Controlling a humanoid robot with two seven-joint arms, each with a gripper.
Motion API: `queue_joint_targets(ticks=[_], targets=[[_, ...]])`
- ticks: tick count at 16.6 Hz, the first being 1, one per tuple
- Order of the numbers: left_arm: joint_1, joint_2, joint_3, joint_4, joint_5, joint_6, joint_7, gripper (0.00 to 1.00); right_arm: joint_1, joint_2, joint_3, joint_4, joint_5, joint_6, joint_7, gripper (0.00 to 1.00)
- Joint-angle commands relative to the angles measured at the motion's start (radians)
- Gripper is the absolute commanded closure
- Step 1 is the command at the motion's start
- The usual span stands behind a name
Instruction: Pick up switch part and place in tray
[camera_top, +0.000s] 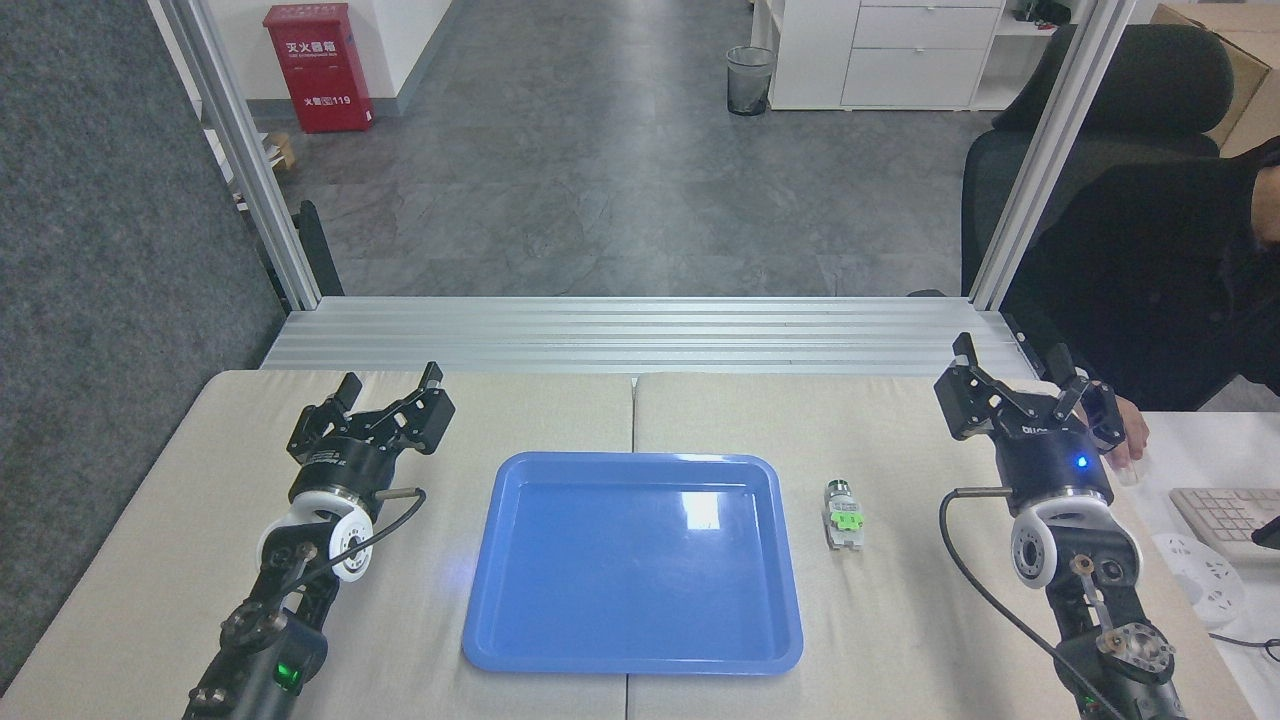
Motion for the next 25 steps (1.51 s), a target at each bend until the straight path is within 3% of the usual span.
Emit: queue_joint_targets(ticks=[1,4,11,14,19,25], targets=[[0.0,0.0,0.0,0.0,0.0,0.0,0.0,0.0,0.017,0.005,0.034,-0.002,0.009,0.002,0.008,0.01],[0.0,0.0,0.0,0.0,0.0,0.0,0.0,0.0,0.051,-0.007,0.069,-0.054,0.009,0.002,0.139,0.01],[0.0,0.0,0.0,0.0,0.0,0.0,0.0,0.0,0.126,0.003,0.112,-0.046,0.009,-0.007,0.244,0.01],[0.0,0.0,0.0,0.0,0.0,0.0,0.0,0.0,0.109,0.002,0.186,0.018,0.01,-0.001,0.247,0.01],[0.0,0.0,0.0,0.0,0.0,0.0,0.0,0.0,0.074,0.1,0.233,0.161,0.013,0.04,0.247,0.01],[0.0,0.0,0.0,0.0,0.0,0.0,0.0,0.0,-0.02,0.141,0.291,0.359,0.02,0.094,0.246,0.01]])
